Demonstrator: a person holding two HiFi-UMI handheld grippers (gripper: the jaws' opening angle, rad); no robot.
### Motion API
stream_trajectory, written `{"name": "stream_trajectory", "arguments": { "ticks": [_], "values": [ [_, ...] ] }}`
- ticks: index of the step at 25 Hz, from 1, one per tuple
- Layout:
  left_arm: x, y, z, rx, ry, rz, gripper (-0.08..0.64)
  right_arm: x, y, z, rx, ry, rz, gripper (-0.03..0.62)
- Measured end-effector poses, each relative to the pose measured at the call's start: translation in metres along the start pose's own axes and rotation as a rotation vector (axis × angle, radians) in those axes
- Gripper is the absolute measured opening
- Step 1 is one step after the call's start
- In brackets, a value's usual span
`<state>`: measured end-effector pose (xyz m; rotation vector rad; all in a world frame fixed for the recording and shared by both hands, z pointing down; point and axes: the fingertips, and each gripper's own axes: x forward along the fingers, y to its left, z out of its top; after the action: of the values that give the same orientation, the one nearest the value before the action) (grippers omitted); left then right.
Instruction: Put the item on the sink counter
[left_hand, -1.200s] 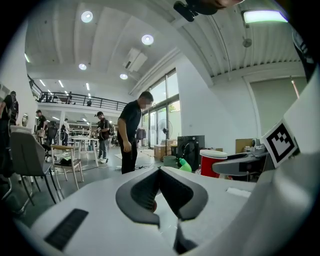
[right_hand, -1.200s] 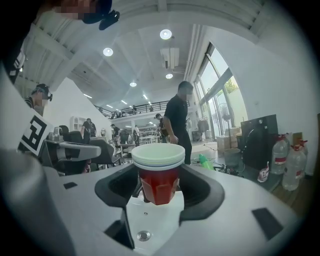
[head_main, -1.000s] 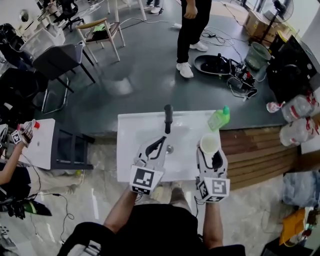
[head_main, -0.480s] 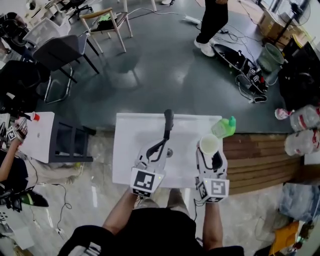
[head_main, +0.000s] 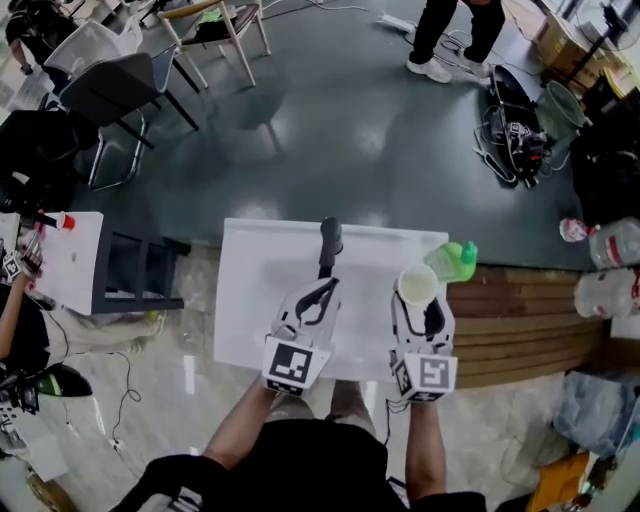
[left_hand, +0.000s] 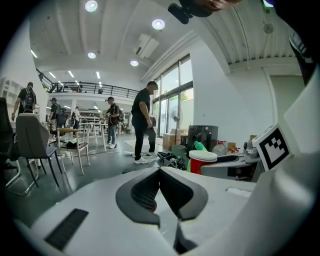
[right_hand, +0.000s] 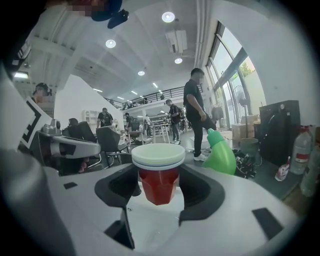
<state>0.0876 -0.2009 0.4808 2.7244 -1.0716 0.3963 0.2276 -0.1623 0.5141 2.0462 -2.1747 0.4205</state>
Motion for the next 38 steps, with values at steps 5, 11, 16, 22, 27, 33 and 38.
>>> {"name": "stream_trajectory", "arguments": {
  "ticks": [5,11,16,22,27,33,38],
  "values": [
    [0.013,-0.002,-0.007,0.0,0.001,0.021,0.002,0.012,-0.01,-0.009,-0.004,0.018,0.014,0.259],
    [0.025,-0.006,-0.023,-0.032,0.042,0.041,0.002,0.032,-0.014,-0.025,-0.026,0.011,0.062,0.259],
    [0.034,-0.005,-0.032,-0.043,0.055,0.063,0.002,0.045,-0.019,-0.041,-0.011,0.026,0.085,0.259],
    [0.042,-0.004,-0.041,-0.049,0.068,0.081,0.002,0.06,-0.025,-0.054,-0.011,0.035,0.102,0.259],
    [0.047,-0.002,-0.048,-0.06,0.072,0.091,0.002,0.072,-0.024,-0.062,-0.004,0.04,0.115,0.259],
    [0.057,0.001,-0.043,-0.02,0.049,0.105,0.002,0.086,-0.027,-0.075,-0.007,0.055,0.114,0.259],
    [0.059,-0.001,-0.052,-0.027,0.071,0.097,0.002,0.094,-0.033,-0.089,-0.016,0.056,0.109,0.259]
  ]
}}
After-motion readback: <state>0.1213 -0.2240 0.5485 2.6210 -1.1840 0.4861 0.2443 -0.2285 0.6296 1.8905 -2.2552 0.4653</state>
